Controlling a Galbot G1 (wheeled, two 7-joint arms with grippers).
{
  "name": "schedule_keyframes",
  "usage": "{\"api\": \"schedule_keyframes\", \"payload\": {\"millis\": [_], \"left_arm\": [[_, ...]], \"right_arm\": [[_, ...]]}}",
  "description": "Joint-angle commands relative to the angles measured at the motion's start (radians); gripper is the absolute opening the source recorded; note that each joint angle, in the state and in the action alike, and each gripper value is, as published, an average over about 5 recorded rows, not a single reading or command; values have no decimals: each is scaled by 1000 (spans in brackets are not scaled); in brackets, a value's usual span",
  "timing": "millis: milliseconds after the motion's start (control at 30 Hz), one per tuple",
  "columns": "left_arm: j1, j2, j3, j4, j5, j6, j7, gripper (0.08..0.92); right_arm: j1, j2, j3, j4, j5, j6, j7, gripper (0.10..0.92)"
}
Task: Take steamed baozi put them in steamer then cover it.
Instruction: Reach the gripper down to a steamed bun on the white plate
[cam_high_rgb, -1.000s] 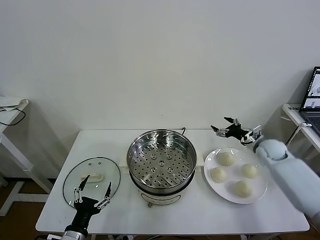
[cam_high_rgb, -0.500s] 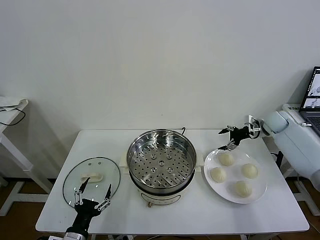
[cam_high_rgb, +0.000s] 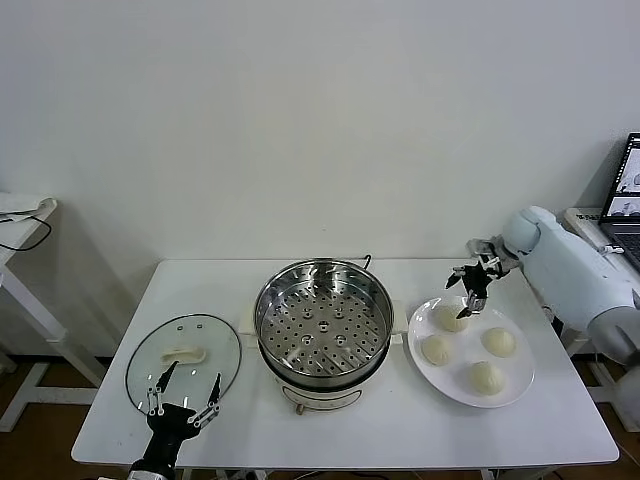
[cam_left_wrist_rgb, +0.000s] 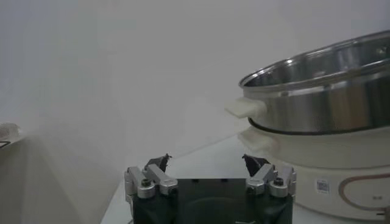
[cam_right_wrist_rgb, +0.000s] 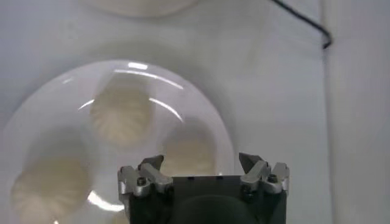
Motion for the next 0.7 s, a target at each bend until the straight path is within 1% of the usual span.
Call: {"api": "schedule_keyframes", "payload": {"millis": [33,267,567,700], "left_arm": [[2,-3,0,2,1,0,-2,823],[1,-2,-5,2,0,1,-3,823],[0,-3,-4,8,0,-2,-5,823],[0,-3,-5,7,0,-2,-5,823]], "right_arm": [[-15,33,-17,-42,-85,18,17,823],[-36,46,-11,-59,-98,25,81,823],[-41,51,-15,-65,-117,31,116,822],[-43,51,-16,-63,-116,33,128,800]]}}
